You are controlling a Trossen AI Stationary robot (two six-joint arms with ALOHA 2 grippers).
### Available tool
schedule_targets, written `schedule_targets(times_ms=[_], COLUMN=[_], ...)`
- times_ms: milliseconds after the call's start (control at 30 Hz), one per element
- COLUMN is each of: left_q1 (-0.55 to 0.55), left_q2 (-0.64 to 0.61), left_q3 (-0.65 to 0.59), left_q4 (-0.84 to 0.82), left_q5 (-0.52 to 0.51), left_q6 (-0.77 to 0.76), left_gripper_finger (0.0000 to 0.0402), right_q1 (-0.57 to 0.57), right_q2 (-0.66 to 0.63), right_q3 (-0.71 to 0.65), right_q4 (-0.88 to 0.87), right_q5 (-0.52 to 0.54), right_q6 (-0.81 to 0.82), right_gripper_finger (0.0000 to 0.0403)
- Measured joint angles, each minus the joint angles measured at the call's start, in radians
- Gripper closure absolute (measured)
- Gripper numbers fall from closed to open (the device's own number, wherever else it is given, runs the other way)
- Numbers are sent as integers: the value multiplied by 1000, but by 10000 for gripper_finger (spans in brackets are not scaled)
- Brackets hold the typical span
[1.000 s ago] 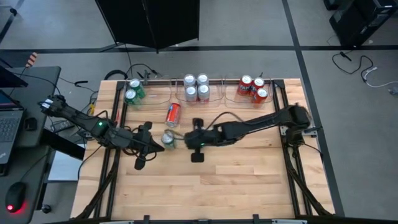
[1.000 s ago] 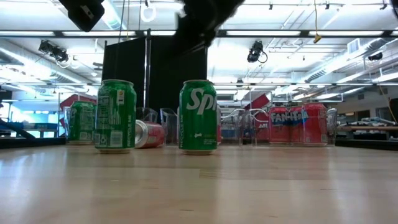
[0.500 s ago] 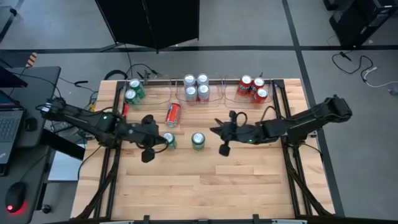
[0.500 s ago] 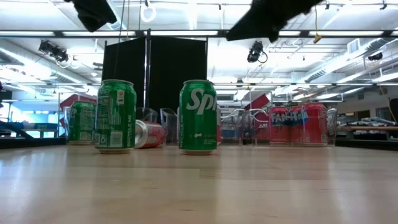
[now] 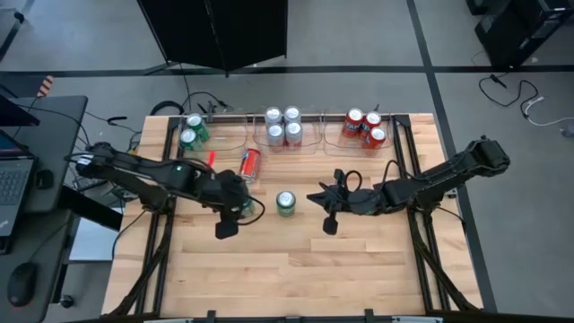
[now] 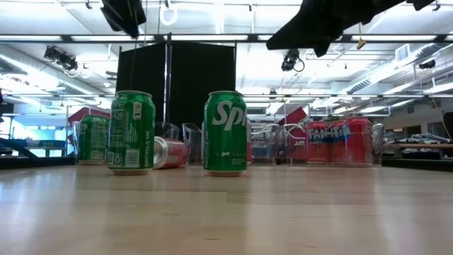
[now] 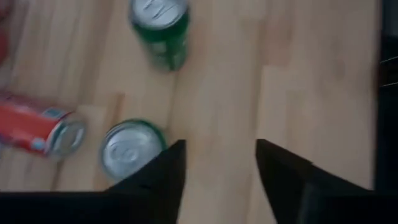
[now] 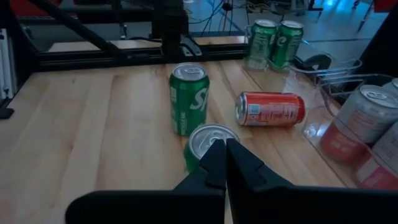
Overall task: Sort soda cans
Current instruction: Put the green soda can into the top left transparent bin
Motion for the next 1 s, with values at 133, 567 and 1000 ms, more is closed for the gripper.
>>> schedule_targets(times_ms=[133,567,1000], left_q1=[20,203,283], left_q2=[26,45,45], left_q3=[4,-105,-196], left_q4=[-56,-18,91], left_q5=[-46,39,151], left_q6=[-28,82,118], left_gripper_finger=[136,28,27], right_q1=[12,35,35], right_q2=[0,0,0], right_q3=[0,0,0], right_q4=[0,14,13], right_q5=[0,0,-7], right_q6=[-1,-2,-10], right_gripper_finger=[403,403,403])
